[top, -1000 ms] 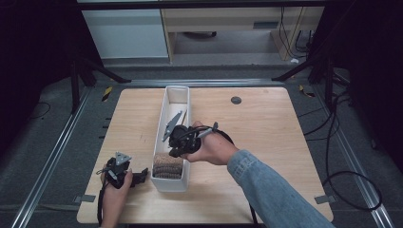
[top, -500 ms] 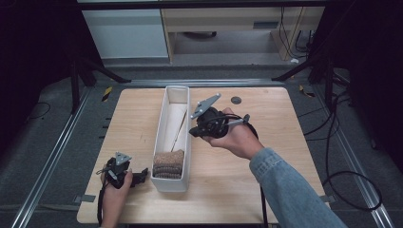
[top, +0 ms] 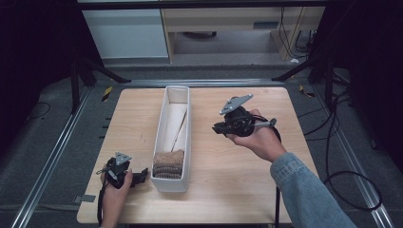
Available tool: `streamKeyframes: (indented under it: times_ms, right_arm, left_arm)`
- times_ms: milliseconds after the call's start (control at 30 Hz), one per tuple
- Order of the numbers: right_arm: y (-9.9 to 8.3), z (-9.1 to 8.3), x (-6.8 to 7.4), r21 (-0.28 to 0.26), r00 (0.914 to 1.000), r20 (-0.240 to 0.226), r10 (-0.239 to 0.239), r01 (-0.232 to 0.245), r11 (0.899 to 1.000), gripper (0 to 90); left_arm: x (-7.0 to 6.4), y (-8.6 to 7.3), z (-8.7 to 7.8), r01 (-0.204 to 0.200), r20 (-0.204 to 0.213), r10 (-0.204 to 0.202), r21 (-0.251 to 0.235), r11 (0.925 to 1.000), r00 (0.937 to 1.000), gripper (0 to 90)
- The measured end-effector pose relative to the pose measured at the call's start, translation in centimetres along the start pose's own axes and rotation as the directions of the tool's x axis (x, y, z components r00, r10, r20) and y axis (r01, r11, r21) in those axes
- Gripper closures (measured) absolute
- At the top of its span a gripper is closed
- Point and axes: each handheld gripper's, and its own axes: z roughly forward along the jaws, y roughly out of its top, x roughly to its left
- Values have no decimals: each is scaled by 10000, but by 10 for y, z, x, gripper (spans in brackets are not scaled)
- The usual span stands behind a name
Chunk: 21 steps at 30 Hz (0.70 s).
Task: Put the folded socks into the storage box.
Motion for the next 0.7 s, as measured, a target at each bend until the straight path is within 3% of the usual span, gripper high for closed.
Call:
streamKeyframes:
  times_ms: [100, 167, 233, 267, 333, 433, 467, 700]
  right_arm:
    - [-16, -1, -8, -13, 9984, 412, 381, -381, 9993, 641]
    - [-19, -1, -9, -2, 9976, 512, 463, -464, 9989, 603]
    - [-33, 0, -13, 24, 9929, 954, 712, -718, 9974, 479]
    - [-33, 0, -13, 24, 9929, 954, 712, -718, 9974, 479]
    - [-46, 2, -14, -12, 9850, 1495, 860, -868, 9962, 366]
    - [-55, 3, -14, 37, 9793, 1743, 1025, -1047, 9945, 298]
    - [-64, 4, -16, 2, 9730, 1919, 1285, -1309, 9914, 256]
    - [-92, 9, -18, -4, 9582, 2072, 1972, -2015, 9795, 160]
  left_arm:
    - [0, 0, 0, -2, 1, 2, 0, 10000, 10000, 0]
    - [0, 0, 0, -3, 1, 3, 0, 10000, 10000, 0]
    - [0, 0, 0, -1, 1, 1, 0, 10000, 10000, 0]
    - [0, 0, 0, -4, 1, 4, 2, 10000, 10000, 0]
    - [0, 0, 0, 2, 2, -2, 0, 10000, 10000, 0]
    - [0, 0, 0, 0, 2, 0, 1, 10000, 10000, 0]
    - [0, 0, 0, -2, 0, 2, 0, 10000, 10000, 0]
    - [0, 0, 0, -2, 0, 2, 1, 10000, 10000, 0]
